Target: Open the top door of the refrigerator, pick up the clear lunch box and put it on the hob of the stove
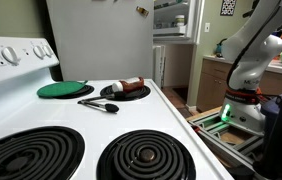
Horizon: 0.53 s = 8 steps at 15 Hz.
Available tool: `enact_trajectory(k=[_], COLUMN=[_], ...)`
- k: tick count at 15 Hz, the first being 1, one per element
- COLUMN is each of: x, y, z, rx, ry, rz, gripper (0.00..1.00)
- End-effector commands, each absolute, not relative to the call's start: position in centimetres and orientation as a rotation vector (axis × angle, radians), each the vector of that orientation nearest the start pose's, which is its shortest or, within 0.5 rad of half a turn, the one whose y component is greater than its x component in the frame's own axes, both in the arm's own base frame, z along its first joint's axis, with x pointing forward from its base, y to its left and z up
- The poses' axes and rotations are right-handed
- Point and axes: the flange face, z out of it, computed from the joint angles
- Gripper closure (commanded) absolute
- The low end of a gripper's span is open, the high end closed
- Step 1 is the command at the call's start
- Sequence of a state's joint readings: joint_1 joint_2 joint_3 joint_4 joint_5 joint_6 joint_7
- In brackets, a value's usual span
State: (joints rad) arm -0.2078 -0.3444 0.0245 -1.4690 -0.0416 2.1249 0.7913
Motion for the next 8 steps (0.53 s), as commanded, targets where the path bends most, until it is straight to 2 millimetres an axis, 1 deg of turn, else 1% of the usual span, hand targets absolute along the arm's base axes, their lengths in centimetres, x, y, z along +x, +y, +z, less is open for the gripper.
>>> enact_trajectory(k=[1,5,8], x=[44.4,46.9,48.0], y=[-7.9,-8.8,-9.6], z=[91.6,90.9,90.6], rx=[-2.263,-2.328,-2.369], ry=[1.182,1.254,1.341], rz=[-1.399,-1.375,-1.377], gripper=[0.0,0.0,0.0])
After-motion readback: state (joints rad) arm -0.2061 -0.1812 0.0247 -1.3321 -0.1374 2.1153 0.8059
